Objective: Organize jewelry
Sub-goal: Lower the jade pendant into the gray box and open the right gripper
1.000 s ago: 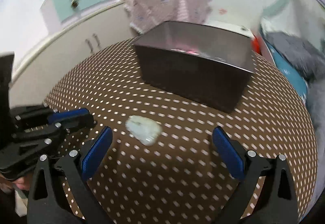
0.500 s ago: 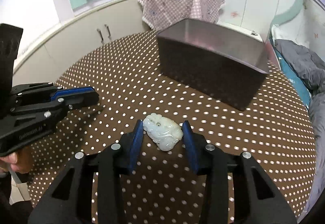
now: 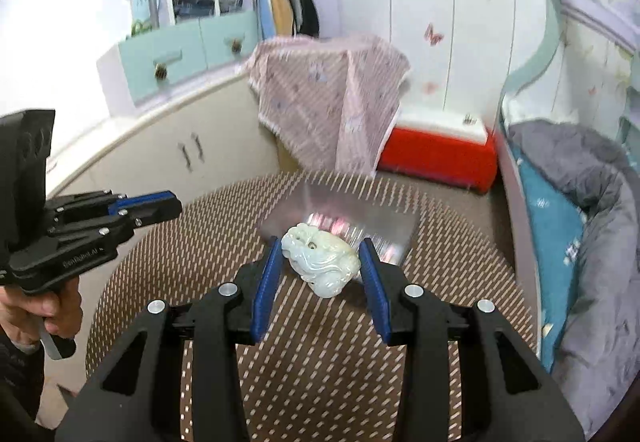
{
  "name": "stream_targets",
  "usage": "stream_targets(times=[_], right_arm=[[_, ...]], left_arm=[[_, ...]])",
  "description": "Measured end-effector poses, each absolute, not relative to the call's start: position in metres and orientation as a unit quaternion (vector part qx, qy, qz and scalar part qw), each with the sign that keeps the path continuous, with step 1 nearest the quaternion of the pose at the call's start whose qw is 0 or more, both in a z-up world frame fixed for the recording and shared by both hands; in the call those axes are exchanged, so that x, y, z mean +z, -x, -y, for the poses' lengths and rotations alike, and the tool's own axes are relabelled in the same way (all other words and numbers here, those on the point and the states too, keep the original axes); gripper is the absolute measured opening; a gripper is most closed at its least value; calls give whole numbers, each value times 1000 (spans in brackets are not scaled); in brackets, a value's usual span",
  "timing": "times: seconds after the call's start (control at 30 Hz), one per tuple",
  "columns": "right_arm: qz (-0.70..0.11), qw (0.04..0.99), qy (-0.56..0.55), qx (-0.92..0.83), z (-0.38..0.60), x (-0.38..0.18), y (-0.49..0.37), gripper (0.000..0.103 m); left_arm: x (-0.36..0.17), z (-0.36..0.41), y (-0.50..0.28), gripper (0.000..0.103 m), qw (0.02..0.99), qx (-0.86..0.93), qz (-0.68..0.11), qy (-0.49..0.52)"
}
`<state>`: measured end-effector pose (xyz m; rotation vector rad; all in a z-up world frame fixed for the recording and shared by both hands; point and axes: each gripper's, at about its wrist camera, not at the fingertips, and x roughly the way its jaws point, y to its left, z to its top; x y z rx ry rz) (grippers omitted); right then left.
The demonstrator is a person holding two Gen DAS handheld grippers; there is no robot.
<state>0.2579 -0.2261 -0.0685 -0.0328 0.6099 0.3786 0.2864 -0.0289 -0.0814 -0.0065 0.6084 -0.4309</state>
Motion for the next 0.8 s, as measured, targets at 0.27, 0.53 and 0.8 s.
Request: stream_targets(times=[0.27, 0.53, 0.8], right_arm=[[-295, 938, -12, 181, 246, -35, -299, 37], [-335, 922, -44, 190, 245, -43, -338, 37], [-365, 912, -82, 167, 250, -61, -362, 77]], left_arm=[[-39, 57, -326, 10, 929, -243, -278, -5], [-33, 79, -365, 10, 914, -264, -308, -1], [-43, 82, -385, 76, 912, -242, -331, 2]])
